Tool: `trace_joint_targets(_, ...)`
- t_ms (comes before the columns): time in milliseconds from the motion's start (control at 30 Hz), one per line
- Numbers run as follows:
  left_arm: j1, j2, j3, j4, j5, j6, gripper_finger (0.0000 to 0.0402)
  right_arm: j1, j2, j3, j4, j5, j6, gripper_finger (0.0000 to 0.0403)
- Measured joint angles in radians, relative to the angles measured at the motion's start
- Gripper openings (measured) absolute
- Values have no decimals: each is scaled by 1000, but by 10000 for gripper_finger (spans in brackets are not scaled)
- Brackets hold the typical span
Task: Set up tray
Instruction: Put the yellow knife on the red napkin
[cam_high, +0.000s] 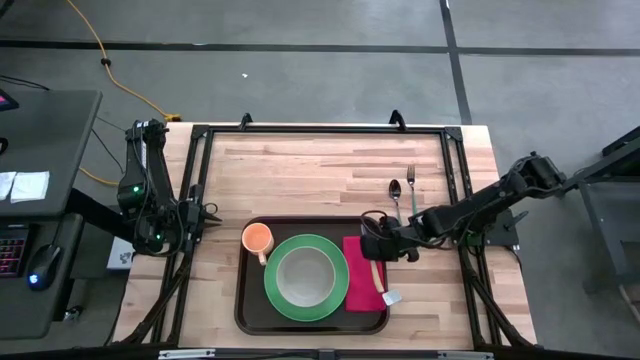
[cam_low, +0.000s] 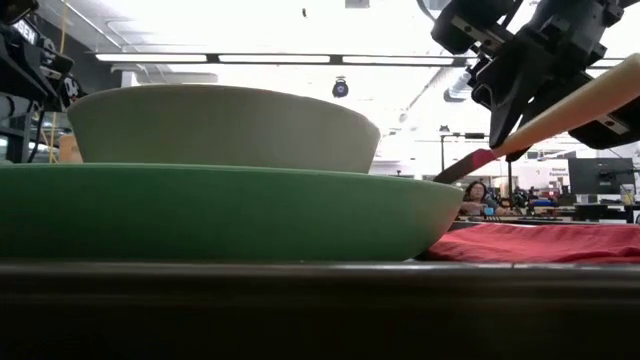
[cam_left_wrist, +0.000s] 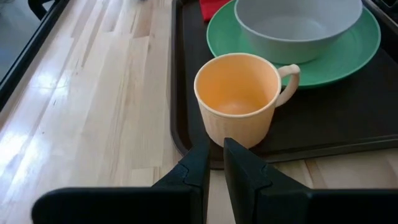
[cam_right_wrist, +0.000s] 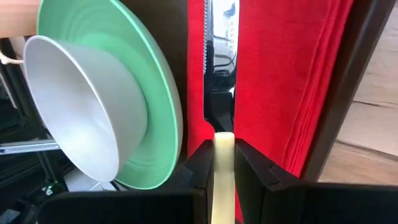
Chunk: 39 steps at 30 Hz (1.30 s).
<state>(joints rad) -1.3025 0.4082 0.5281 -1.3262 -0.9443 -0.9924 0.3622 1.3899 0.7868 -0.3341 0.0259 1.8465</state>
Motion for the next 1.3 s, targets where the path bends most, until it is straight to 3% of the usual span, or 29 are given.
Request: trace_joint_targets(1300, 0, 0, 0, -1, 1, 4, 79, 8, 2, 0, 17, 69, -48, 52)
